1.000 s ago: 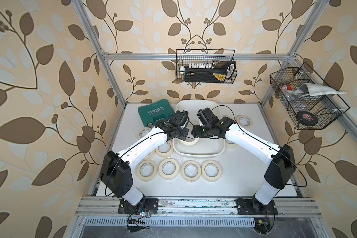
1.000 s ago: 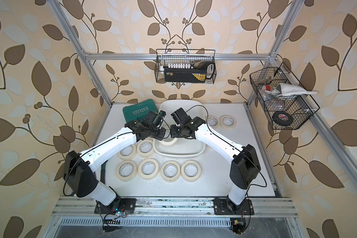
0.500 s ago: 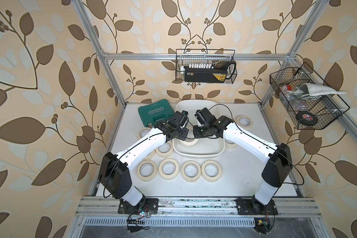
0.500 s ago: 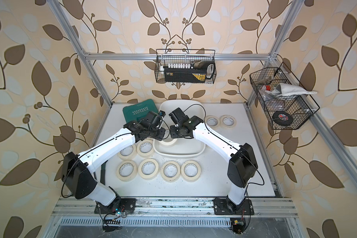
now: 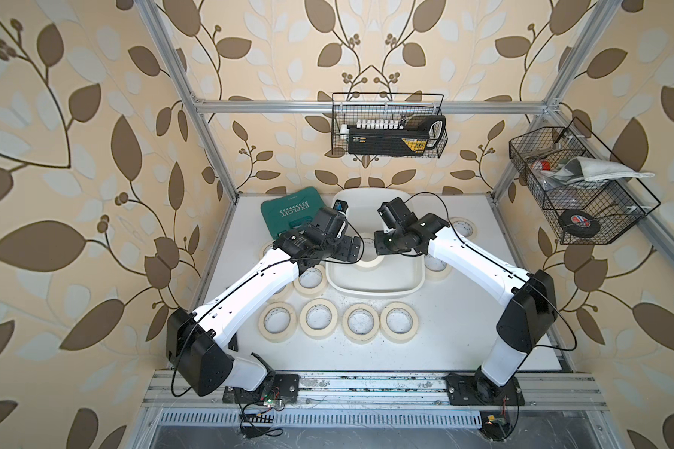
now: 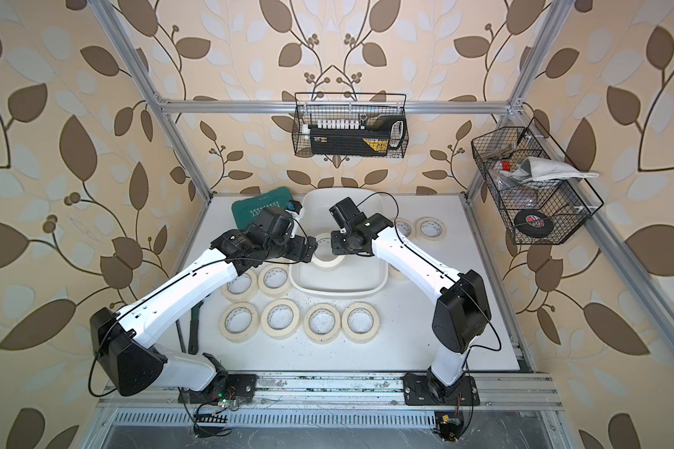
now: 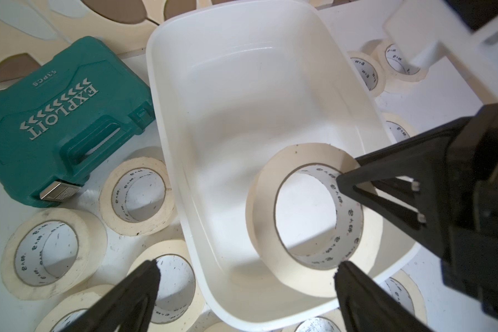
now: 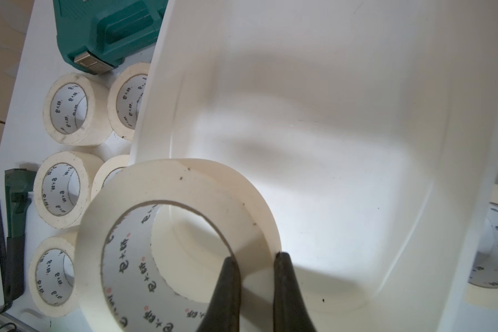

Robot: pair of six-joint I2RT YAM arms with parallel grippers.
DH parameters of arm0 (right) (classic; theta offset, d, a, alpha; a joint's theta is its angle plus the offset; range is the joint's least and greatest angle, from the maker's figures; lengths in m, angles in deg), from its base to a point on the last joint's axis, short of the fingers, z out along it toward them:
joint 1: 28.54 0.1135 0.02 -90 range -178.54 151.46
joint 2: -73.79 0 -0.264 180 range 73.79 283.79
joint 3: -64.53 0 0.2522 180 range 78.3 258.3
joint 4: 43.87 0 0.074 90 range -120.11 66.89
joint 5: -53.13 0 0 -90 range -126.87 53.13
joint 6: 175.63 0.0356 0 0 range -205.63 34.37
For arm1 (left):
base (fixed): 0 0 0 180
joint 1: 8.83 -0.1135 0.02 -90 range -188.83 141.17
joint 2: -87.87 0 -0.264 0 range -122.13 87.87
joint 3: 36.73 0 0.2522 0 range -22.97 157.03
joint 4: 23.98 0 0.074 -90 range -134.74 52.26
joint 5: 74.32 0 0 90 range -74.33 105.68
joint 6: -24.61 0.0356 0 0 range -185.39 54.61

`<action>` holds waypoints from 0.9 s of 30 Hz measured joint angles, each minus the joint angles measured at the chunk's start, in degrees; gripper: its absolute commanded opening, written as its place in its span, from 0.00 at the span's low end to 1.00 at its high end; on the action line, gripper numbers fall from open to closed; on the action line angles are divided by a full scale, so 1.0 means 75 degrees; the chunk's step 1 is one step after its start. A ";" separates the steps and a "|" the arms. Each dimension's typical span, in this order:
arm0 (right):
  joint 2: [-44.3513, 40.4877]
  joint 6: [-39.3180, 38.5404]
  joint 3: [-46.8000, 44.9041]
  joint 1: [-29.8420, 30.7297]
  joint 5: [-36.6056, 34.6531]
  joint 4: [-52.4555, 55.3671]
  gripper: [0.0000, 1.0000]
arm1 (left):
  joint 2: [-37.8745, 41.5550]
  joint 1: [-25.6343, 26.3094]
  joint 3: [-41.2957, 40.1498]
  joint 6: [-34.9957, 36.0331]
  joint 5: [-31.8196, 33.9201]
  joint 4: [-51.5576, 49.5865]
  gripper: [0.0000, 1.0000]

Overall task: Take out the art tape in the storage box
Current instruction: Pick up the art tape from the storage box, then place the art tape at the center of the board.

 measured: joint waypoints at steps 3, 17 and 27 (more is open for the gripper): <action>-0.0271 -0.0093 -0.0003 -0.0344 -0.0003 0.0108 0.00 | 0.0038 0.0000 -0.0003 -0.0067 0.0262 -0.0009 0.99; -0.2238 -0.0484 -0.1480 -0.2943 0.0271 0.0166 0.00 | 0.0073 -0.0175 -0.0420 -0.0644 0.0691 -0.0076 0.99; -0.3232 -0.0624 -0.2929 -0.4634 0.0484 0.0064 0.00 | 0.0073 -0.0379 -0.0501 -0.0868 0.0676 -0.0119 0.99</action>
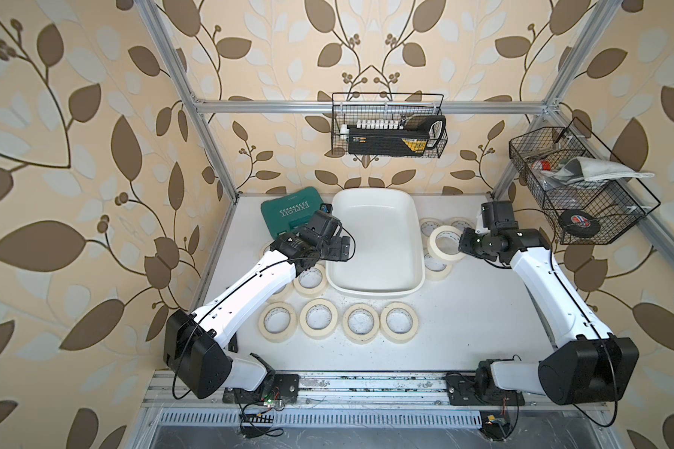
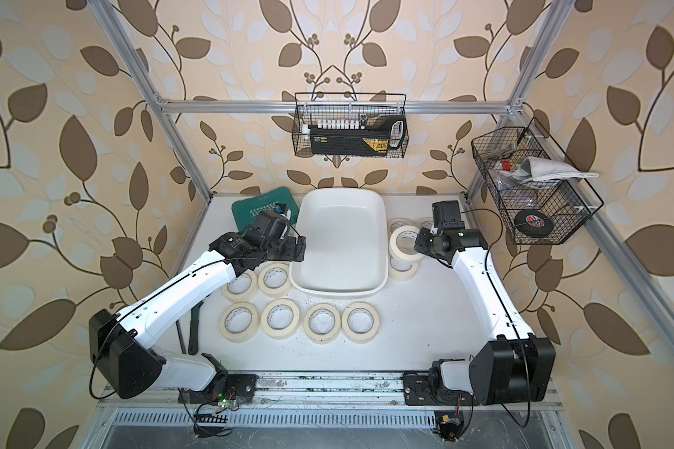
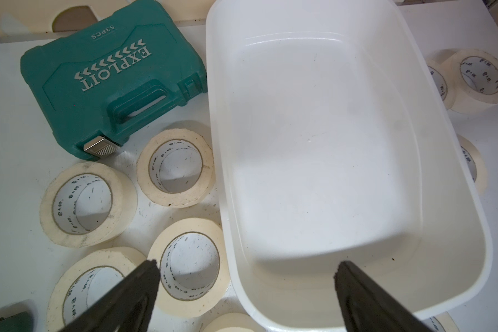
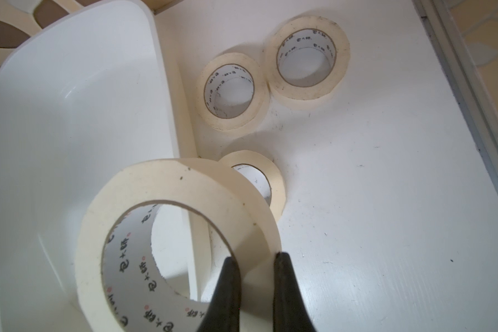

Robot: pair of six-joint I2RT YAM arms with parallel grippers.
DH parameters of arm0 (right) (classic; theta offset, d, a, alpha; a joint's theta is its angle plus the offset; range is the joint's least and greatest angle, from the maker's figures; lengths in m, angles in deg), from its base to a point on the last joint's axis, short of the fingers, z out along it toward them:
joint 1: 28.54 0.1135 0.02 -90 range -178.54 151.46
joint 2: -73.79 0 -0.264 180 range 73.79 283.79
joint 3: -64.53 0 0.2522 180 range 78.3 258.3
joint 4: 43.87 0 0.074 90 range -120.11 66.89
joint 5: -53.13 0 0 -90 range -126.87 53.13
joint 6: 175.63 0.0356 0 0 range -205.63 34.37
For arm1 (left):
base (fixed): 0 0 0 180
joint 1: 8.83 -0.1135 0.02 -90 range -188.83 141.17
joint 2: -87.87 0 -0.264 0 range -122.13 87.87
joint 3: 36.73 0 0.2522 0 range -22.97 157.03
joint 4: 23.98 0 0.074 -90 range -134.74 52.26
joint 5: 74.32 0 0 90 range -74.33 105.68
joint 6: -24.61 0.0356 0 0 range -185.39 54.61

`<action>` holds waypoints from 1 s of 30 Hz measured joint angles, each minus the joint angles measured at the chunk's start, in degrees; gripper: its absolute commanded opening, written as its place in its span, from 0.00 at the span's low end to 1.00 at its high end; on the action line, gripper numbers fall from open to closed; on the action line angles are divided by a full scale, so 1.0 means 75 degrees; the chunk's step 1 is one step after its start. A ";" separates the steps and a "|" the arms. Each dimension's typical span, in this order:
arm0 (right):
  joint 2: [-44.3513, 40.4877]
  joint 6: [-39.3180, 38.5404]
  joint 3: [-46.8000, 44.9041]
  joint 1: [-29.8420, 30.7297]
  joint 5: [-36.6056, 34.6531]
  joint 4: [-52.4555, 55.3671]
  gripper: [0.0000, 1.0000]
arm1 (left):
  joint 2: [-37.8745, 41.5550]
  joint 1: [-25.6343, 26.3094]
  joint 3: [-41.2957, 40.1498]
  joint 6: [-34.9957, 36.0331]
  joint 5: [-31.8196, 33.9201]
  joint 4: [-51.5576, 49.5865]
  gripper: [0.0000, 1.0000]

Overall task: Take out the art tape in the storage box
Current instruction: Place the art tape at the center of the board.

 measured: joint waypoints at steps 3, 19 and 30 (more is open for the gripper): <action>-0.0256 0.0119 -0.0525 -0.0338 -0.0178 -0.0181 0.00 | 0.0000 -0.0047 0.0000 -0.0061 -0.0003 -0.0006 0.99; 0.0111 0.1262 -0.2393 -0.2011 -0.1078 -0.1833 0.00 | -0.0085 -0.0146 0.0000 -0.0181 -0.0023 -0.0058 0.99; 0.1620 0.1174 -0.2358 -0.2031 -0.0705 -0.2416 0.00 | -0.0085 -0.0166 -0.0003 -0.0201 -0.0044 -0.0067 0.99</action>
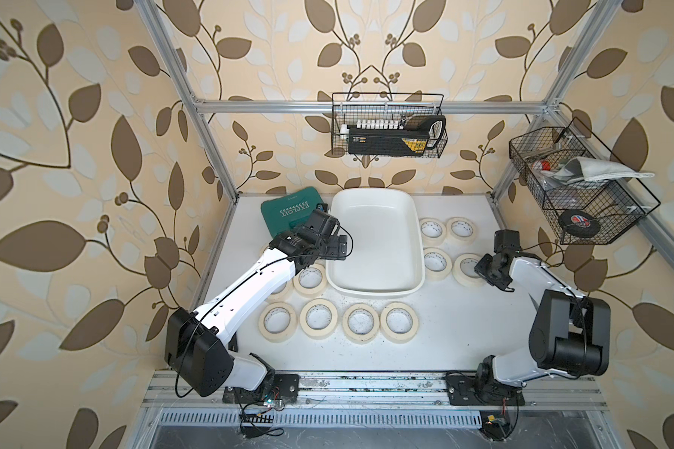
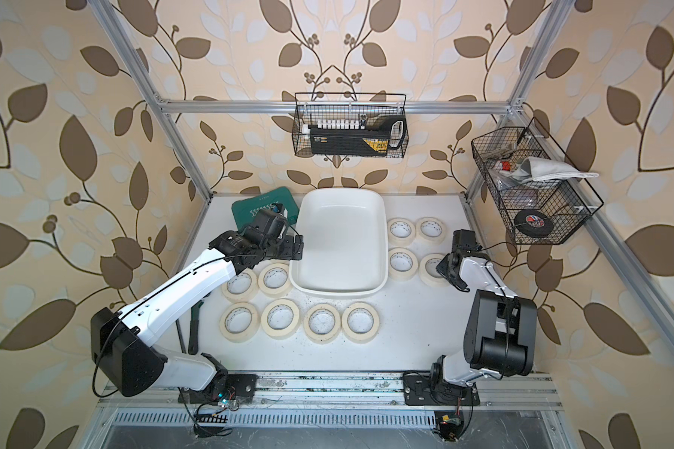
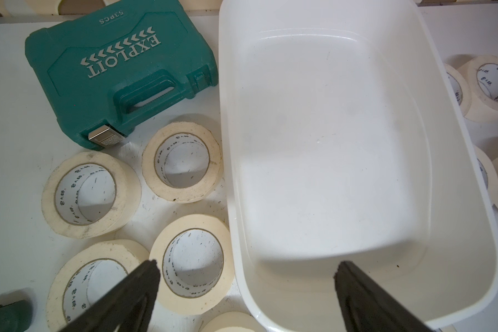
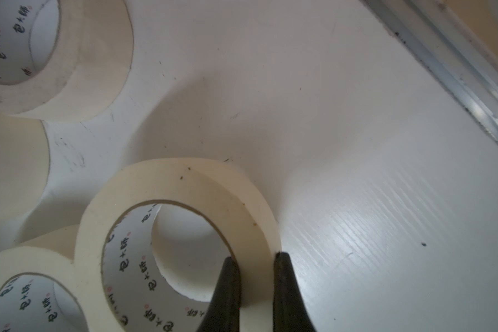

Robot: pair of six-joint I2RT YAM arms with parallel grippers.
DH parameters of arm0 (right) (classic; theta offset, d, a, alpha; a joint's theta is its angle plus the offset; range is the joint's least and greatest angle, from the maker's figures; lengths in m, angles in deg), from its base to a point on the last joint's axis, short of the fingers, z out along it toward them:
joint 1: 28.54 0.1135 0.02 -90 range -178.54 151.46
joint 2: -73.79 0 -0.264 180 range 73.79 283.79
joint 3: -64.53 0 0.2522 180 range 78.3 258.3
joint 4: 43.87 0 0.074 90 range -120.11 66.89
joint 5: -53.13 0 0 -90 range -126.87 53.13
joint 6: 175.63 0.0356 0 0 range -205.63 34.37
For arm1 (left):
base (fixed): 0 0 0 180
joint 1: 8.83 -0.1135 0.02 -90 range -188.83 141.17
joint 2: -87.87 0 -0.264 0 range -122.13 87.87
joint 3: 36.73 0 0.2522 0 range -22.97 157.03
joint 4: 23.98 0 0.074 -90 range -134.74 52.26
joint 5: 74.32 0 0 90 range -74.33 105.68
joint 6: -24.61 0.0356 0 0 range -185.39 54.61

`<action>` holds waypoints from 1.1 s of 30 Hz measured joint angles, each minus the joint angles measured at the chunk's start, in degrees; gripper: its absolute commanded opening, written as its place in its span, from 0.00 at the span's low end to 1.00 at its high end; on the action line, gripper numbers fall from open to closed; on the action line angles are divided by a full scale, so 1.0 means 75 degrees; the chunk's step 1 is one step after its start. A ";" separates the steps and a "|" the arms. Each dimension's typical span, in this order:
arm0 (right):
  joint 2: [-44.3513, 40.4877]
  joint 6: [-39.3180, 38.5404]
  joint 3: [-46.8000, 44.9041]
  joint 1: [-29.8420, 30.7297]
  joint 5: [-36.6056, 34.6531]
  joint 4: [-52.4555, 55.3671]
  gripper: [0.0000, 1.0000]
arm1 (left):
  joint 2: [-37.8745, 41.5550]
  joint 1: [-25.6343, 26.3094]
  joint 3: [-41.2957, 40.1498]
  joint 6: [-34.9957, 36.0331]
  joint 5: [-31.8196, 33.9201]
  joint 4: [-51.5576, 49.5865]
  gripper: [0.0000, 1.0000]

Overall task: Take out the art tape in the storage box
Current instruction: Place the art tape at the center of the board.

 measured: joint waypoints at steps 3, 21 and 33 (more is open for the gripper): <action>0.0274 -0.0044 0.0067 0.0000 0.0044 -0.0032 0.00 | 0.0000 -0.0026 0.0000 0.0000 -0.0012 -0.0003 0.99; 0.0306 -0.0274 0.0274 -0.0020 0.0376 -0.0265 0.54 | 0.0000 -0.0128 0.0017 -0.0312 0.0117 -0.0032 0.99; -0.1935 -0.0414 0.0099 -0.0020 0.0921 -0.0256 0.65 | 0.0067 -0.0860 0.0265 -0.0087 0.1011 0.0702 0.99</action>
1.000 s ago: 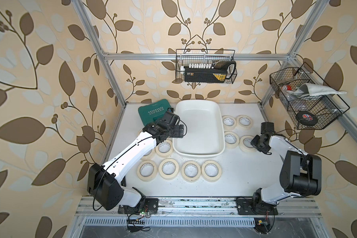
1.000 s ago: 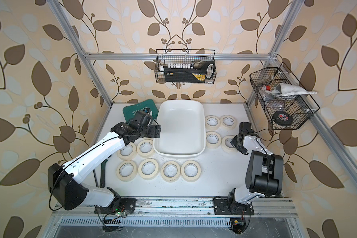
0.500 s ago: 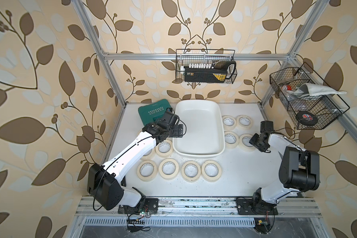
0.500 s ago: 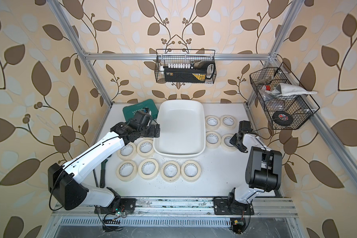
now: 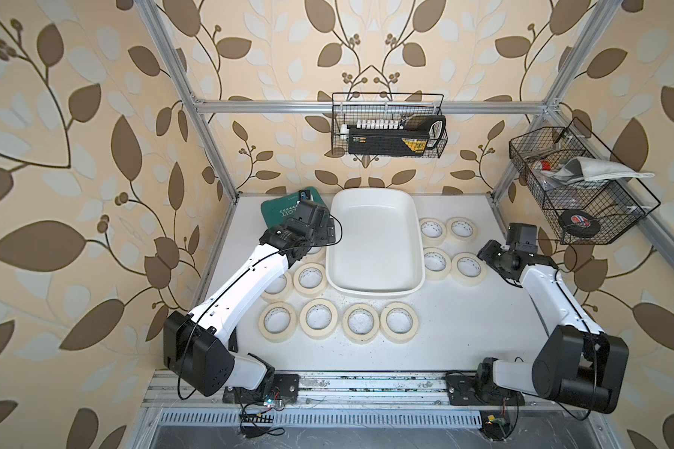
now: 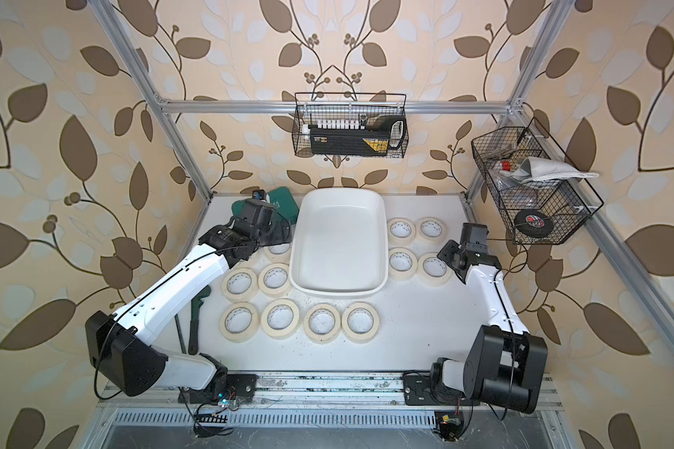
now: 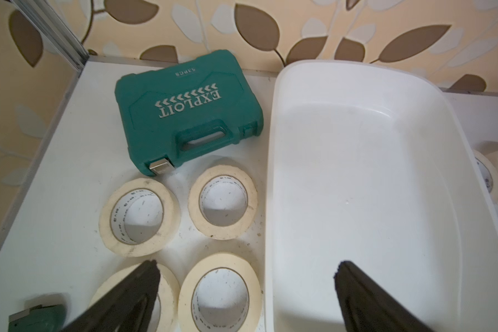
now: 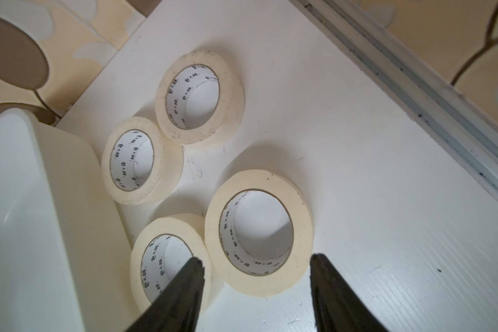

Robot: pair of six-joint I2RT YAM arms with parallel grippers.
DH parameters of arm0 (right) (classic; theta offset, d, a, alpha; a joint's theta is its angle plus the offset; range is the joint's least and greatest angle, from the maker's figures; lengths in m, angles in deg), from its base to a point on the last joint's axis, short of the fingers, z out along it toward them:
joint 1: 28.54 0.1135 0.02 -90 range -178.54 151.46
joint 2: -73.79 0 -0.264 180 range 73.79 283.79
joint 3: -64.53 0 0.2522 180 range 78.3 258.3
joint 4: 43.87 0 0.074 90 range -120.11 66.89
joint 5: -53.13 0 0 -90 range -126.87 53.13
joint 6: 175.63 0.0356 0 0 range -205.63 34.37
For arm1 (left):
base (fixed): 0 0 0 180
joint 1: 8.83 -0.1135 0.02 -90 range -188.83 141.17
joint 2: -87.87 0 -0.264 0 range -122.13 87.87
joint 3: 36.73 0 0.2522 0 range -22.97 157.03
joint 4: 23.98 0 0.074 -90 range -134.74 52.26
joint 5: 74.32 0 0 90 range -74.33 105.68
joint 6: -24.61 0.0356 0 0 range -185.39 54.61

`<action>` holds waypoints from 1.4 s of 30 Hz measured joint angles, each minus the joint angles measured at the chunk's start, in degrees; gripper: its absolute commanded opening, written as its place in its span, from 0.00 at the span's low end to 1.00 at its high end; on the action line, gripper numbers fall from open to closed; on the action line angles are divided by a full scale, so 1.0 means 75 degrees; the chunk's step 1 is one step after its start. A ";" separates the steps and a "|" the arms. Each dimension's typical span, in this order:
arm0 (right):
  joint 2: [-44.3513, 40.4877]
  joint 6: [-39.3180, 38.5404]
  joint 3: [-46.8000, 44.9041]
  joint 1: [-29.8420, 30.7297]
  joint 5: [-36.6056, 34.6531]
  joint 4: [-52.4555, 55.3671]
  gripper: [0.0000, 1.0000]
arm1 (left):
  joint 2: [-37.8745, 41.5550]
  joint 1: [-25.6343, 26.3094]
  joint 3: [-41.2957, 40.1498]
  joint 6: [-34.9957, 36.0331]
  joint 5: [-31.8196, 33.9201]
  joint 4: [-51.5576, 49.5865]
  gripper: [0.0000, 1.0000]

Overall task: Take out the art tape in the storage box
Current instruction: Place the art tape at the center of the board, then reset both arms

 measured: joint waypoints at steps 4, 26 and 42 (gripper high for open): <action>-0.0603 -0.0067 -0.0221 0.0020 0.0207 -0.0061 0.69 | 0.0201 -0.0533 -0.0169 0.0306 0.0286 0.0463 0.99; 0.0044 -0.2428 -0.1973 0.3144 -0.1993 -0.4019 0.86 | -0.0020 -0.2634 -0.3949 0.0297 0.2978 0.3637 0.99; 0.0589 -0.3471 -0.2838 0.3051 -0.2818 -0.6245 0.85 | -0.0699 -0.3182 -0.5753 0.1781 0.2025 0.7213 0.99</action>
